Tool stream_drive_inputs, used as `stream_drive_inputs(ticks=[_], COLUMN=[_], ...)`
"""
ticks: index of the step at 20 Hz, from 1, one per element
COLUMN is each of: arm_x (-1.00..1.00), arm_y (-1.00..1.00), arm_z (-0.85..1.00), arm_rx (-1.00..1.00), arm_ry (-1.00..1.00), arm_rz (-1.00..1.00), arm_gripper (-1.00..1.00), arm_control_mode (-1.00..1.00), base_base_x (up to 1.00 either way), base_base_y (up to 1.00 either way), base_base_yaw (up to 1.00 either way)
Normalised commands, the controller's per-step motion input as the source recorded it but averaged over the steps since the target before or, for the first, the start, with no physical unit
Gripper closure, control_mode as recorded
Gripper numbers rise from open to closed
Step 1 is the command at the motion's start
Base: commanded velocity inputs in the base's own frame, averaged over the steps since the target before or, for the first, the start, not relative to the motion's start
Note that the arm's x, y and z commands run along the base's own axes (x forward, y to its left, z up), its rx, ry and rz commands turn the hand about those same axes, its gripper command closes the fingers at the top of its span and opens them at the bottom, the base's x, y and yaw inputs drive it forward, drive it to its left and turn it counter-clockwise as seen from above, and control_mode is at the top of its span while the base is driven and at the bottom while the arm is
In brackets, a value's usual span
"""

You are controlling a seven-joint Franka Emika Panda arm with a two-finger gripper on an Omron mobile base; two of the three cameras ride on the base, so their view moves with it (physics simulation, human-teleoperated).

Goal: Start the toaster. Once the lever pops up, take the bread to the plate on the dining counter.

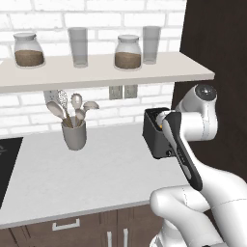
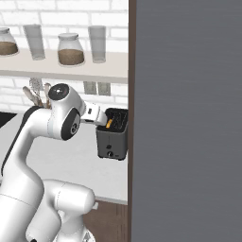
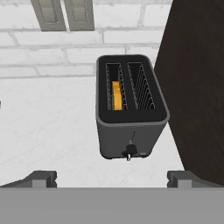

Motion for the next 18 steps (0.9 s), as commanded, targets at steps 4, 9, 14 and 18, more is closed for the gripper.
stream_drive_inputs(ticks=[4, 9, 14, 18], arm_x=[0.0, 0.0, 0.0, 0.0], arm_y=[0.0, 0.0, 0.0, 0.0], arm_z=[0.0, 0.0, 0.0, 0.0], arm_rx=[0.0, 0.0, 0.0, 0.0], arm_ry=[0.0, 0.0, 0.0, 0.0], arm_rz=[0.0, 0.0, 0.0, 0.0], arm_gripper=[-1.0, -1.0, -1.0, -1.0], arm_control_mode=[-1.0, -1.0, -1.0, -1.0], base_base_x=[0.0, 0.0, 0.0, 0.0], base_base_y=[0.0, 0.0, 0.0, 0.0], base_base_yaw=[0.0, 0.0, 0.0, 0.0])
